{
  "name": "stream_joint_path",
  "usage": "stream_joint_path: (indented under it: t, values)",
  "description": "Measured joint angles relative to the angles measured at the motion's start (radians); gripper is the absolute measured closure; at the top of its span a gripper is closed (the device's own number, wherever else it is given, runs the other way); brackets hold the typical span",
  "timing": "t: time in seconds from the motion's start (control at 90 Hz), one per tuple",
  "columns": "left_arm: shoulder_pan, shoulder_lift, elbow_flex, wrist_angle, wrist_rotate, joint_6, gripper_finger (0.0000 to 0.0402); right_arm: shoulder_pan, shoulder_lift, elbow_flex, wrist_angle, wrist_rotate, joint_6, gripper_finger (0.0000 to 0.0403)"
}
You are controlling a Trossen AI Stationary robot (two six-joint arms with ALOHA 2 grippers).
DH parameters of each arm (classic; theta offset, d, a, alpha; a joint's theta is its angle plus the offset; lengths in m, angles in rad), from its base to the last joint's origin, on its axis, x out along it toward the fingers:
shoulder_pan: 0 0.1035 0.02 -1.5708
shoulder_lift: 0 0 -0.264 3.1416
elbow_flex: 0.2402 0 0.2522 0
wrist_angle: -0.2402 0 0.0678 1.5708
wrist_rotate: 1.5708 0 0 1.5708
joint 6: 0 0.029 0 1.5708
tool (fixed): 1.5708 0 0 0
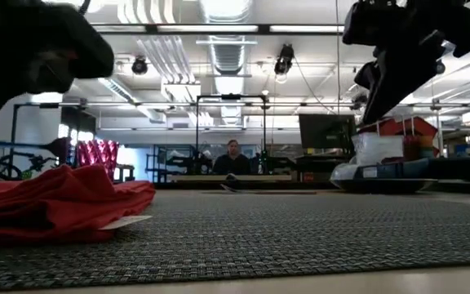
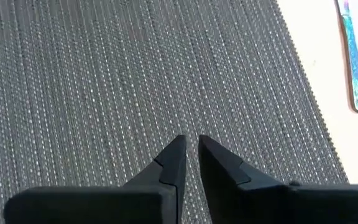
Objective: Set table place
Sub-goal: Put the blue fork on top of the red table napkin
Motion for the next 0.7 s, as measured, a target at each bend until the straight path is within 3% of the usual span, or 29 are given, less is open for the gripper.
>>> stream_joint_path:
  t: [0.222, 0.7]
  values:
    - [0.051, 0.051, 0.006, 0.040, 0.000, 0.025, 0.0401, 0.008, 0.000, -0.021, 0.002, -0.004, 0.005, 0.0358]
    - [0.051, 0.101, 0.025, 0.110, -0.045, 0.021, 0.0399, 0.019, 0.000, -0.040, 0.002, -0.004, -0.009, 0.0335]
